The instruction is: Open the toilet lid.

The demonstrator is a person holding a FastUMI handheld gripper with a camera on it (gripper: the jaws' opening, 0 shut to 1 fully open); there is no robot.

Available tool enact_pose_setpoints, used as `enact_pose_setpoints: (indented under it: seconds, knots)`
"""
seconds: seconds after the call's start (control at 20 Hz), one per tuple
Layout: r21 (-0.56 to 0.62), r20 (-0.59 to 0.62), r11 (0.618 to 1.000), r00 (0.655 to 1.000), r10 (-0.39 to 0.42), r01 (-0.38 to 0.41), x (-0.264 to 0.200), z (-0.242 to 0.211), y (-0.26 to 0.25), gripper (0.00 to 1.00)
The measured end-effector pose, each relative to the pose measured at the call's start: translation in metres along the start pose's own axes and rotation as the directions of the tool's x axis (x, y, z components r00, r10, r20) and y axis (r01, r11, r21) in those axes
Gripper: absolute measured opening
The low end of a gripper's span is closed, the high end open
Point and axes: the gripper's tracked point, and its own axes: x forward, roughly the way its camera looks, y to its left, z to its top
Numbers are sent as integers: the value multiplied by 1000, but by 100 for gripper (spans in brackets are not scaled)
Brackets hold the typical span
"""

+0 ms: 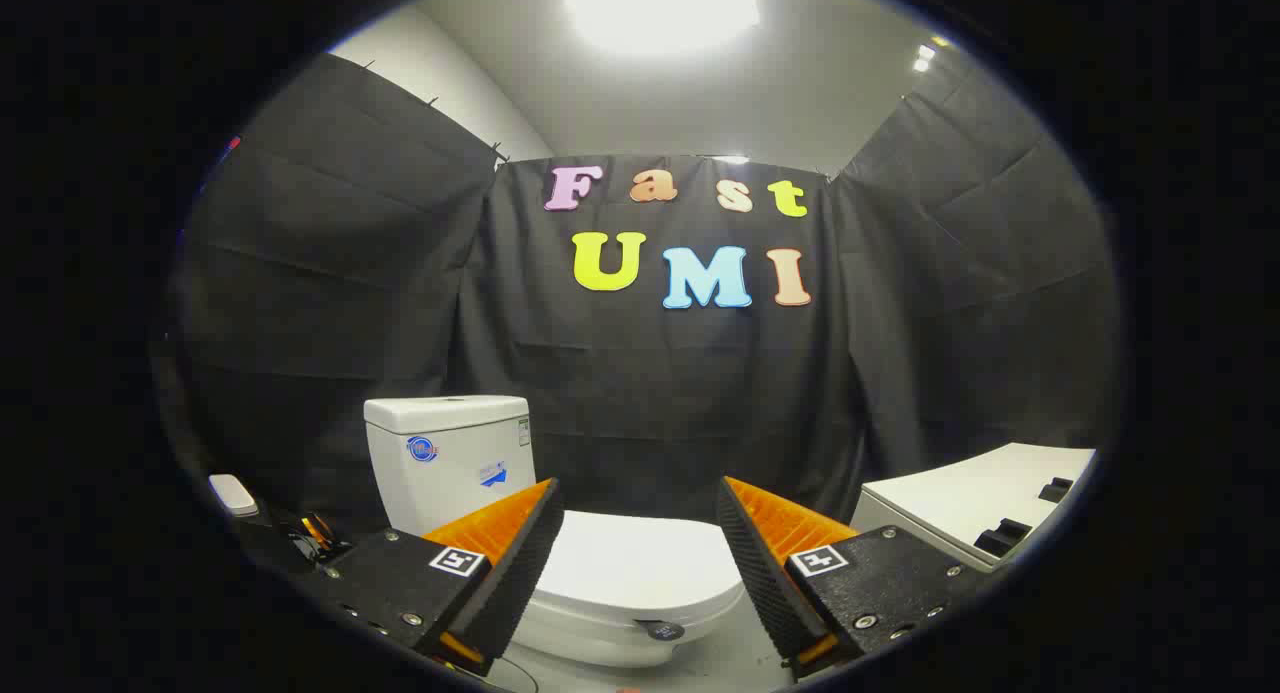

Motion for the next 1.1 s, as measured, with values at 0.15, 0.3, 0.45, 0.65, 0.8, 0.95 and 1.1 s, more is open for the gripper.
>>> enact_pose_setpoints:
  seconds: [0.15, 0.3, 0.45, 0.65, 0.8, 0.95, 1.1]
  knots:
    - [-3, -1, 1000, 1000, 2, -2, 1, 0, 0, 95]
    - [-2, -1, 1000, 1000, 0, 0, 0, 0, -1, 95]
    - [11, 7, 1000, 1000, -2, 2, 0, 3, -2, 95]
    - [8, 4, 1000, 1000, -4, 3, 1, 2, -3, 95]
    - [11, 8, 1000, 1000, -6, 6, 3, 2, -4, 95]
    - [11, 3, 1000, 1000, -9, 9, 5, -3, -6, 95]
    - [34, -3, 999, 1000, -14, 14, 8, -9, -8, 95]
